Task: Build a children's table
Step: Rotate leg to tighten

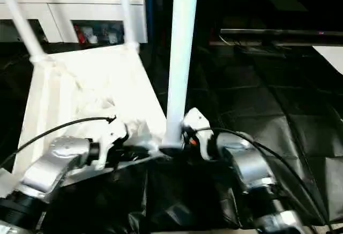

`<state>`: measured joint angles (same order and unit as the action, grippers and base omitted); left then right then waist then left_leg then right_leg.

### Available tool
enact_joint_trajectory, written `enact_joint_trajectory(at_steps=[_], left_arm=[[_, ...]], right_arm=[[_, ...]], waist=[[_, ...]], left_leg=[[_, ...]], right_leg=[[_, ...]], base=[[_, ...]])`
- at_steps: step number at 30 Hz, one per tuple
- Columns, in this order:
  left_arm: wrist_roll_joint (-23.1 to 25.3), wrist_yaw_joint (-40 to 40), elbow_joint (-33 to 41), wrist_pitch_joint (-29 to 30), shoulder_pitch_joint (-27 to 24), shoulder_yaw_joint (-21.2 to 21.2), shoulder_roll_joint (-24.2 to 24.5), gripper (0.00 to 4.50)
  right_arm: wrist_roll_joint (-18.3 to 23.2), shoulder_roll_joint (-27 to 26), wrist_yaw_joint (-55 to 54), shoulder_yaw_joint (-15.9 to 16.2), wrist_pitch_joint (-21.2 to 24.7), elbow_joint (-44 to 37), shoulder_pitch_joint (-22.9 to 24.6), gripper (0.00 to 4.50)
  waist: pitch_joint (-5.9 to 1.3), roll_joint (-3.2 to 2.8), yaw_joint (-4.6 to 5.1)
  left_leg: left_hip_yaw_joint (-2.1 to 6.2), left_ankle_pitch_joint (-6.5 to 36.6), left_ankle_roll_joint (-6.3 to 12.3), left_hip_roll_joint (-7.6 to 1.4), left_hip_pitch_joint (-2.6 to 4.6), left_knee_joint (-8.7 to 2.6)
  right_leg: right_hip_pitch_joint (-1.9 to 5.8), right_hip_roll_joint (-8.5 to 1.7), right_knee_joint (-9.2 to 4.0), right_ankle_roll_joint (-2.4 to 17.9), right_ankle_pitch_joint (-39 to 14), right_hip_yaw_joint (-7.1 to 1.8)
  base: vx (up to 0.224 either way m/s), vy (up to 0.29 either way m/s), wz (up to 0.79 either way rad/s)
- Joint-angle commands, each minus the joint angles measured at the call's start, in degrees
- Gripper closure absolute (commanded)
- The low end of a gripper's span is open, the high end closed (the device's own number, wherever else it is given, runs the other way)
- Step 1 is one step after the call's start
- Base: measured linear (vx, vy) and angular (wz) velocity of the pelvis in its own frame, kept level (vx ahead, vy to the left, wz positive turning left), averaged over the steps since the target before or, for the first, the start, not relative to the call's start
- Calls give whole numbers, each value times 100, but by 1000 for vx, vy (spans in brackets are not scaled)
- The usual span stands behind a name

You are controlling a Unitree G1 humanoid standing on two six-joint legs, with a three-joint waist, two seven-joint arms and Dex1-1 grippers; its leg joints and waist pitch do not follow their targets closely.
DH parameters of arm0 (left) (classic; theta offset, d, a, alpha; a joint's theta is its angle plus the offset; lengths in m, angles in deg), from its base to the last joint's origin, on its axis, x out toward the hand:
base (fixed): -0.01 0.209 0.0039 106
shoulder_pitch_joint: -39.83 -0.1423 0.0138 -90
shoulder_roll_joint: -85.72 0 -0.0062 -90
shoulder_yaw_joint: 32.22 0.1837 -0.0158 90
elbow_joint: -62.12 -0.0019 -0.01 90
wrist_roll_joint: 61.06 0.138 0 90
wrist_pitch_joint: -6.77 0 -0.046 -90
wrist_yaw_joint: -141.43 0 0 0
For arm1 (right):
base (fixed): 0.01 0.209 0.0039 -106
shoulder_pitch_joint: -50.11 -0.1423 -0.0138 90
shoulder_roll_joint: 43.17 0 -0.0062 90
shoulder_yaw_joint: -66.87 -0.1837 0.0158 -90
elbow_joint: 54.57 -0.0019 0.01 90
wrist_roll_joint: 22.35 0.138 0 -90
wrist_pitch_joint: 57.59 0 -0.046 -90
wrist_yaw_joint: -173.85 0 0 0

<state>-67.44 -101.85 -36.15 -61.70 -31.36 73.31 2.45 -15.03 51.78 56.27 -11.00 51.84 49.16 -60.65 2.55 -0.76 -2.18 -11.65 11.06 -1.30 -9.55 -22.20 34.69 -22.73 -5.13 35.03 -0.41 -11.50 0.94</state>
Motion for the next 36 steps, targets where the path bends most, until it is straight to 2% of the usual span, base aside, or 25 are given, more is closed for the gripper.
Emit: enact_joint_trajectory(at_steps=[1, 7, 12, 16, 18, 20, 22, 24, 26, 29, 31, 33, 36], left_arm=[[-220, -155, 313, -154, 140, 47, -74, 450], [-389, -601, 399, -71, 118, 97, 119, 450], [-355, -514, 368, -117, 115, 112, 108, 450], [-111, 124, 171, -174, 220, 60, -193, 450], [18, 584, 67, -153, 299, 0, -456, 450], [157, 1050, -33, -137, 379, -19, -746, 450], [237, 1347, -80, -99, 426, -8, -939, 450], [265, 1461, -89, -65, 440, 8, -1020, 450], [391, 1880, -178, -19, 498, 55, -1319, 450], [426, 2018, -215, -3, 531, 68, -1519, 450], [407, 1968, -194, 3, 528, 84, -1571, 450], [372, 1881, -147, -14, 503, 97, -1524, 450], [266, 1683, -48, -40, 445, 97, -1394, 450]], right_arm=[[194, -10, 421, 349, 85, -159, 81, 108], [277, 137, 765, 462, 111, -295, 137, 154], [203, 28, 610, 493, 9, -261, 180, 175], [-76, -463, -414, 344, -221, 114, 132, 178], [-211, -830, -1201, 187, -205, 392, 57, 178], [-303, -1228, -1949, 28, -202, 663, -29, 179], [-329, -1506, -2398, -70, -152, 812, -87, 180], [-356, -1624, -2594, -99, -123, 881, -128, 180], [-428, -2025, -3039, -132, -145, 1119, -291, 180], [-447, -2229, -3047, -58, -316, 1186, -385, 180], [-373, -2272, -2925, -74, -379, 1159, -417, 124], [-206, -2227, -2770, -175, -294, 1071, -421, 107], [-206, -2012, -2561, -128, -253, 945, -394, 86]], waist=[[-331, -29, 22], [-334, -21, 21], [-333, -26, 29], [-317, -19, 72], [-302, -3, 109], [-290, -9, 178], [-302, -6, 241], [-310, -5, 273], [-314, -23, 313], [-327, -15, 321], [-335, -17, 314], [-341, -13, 307], [-346, -20, 298]], left_leg=[[157, 1133, 229, -344, 169, -455], [153, 1056, 265, -346, 165, -449], [154, 1157, 192, -346, 169, -453], [159, 1318, 73, -339, 166, -474], [184, 1546, -68, -330, 151, -497], [193, 1714, -193, -321, 153, -511], [221, 1834, -259, -317, 144, -522], [228, 1835, -228, -311, 129, -522], [207, 1762, -172, -308, 130, -504], [202, 1627, -91, -306, 115, -491], [193, 1510, -8, -306, 111, -482], [183, 1346, 108, -306, 103, -470], [176, 1259, 193, -312, 111, -460]], right_leg=[[200, -245, -360, 1469, -460, -150], [202, -245, -349, 1542, -381, -143], [197, -250, -361, 1538, -514, -147], [180, -257, -390, 1492, -770, -151], [187, -267, -427, 1340, -1264, -153], [150, -259, -455, 1239, -1574, -154], [153, -261, -469, 1123, -1755, -148], [159, -259, -475, 1084, -1703, -143], [130, -245, -472, 1148, -1467, -158], [155, -247, -466, 1188, -1286, -152], [166, -239, -451, 1228, -1053, -152], [183, -240, -431, 1300, -812, -149], [194, -241, -419, 1366, -680, -144]], base=[[0, 0, 0], [0, 0, 0], [0, 0, 0], [0, 0, 0], [0, 0, 0], [0, 0, 0], [0, 0, 0], [0, 0, 0], [0, 0, 0], [0, 0, 0], [0, 0, 0], [0, 0, 0], [0, 0, 0]])
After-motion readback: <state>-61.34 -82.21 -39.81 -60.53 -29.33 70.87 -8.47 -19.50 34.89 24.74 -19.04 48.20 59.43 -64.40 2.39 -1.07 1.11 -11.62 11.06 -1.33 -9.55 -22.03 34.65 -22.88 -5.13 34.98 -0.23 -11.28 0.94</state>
